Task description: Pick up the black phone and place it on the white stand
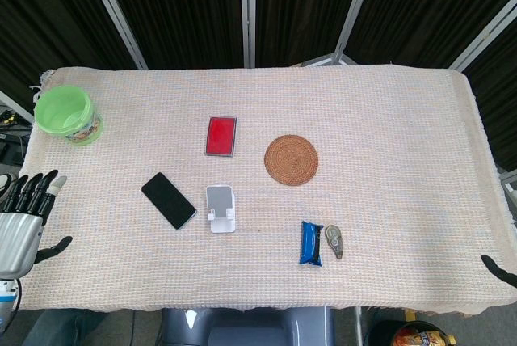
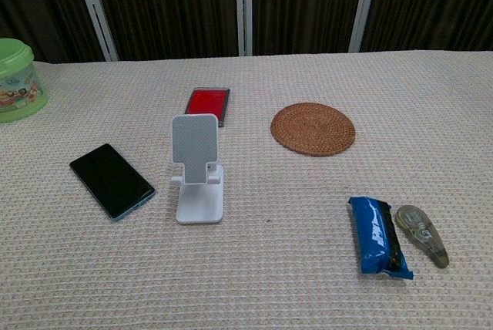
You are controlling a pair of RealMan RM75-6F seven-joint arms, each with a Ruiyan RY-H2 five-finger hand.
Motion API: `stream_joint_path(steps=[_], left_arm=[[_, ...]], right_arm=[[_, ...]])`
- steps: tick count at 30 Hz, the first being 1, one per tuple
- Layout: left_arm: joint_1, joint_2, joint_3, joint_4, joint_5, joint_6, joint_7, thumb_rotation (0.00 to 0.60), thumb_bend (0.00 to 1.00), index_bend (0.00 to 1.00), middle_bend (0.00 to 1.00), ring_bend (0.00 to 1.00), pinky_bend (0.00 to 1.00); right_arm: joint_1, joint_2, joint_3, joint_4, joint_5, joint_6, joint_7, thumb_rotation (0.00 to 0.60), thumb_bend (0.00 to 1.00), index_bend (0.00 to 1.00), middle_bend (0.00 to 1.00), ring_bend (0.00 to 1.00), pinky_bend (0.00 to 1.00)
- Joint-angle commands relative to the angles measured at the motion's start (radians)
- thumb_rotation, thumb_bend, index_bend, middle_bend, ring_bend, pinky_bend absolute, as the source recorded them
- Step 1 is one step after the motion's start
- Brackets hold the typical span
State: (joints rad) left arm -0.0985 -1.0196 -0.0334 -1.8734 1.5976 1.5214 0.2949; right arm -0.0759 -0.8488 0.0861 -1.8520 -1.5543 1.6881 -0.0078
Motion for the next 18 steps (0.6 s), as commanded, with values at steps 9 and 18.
stream_joint_path(steps=[9,18], left_arm=[[-0.024,-0.008,0.016,0.045,0.003,-0.061,-0.026,0.600,0.00,0.00,0.00,0.00,0.00],[-0.223,-0.123,-0.038,0.191,-0.039,-0.337,-0.060,0.600,0.00,0.00,0.00,0.00,0.00]], right_arm=[[0.005,0.009,-0.008,-0.018,-0.005,-0.017,-0.003,0.600,0.00,0.00,0.00,0.00,0.00],[0.011,-0.006,-0.009,-0.013,0.011,-0.035,-0.033,0.600,0.00,0.00,0.00,0.00,0.00]])
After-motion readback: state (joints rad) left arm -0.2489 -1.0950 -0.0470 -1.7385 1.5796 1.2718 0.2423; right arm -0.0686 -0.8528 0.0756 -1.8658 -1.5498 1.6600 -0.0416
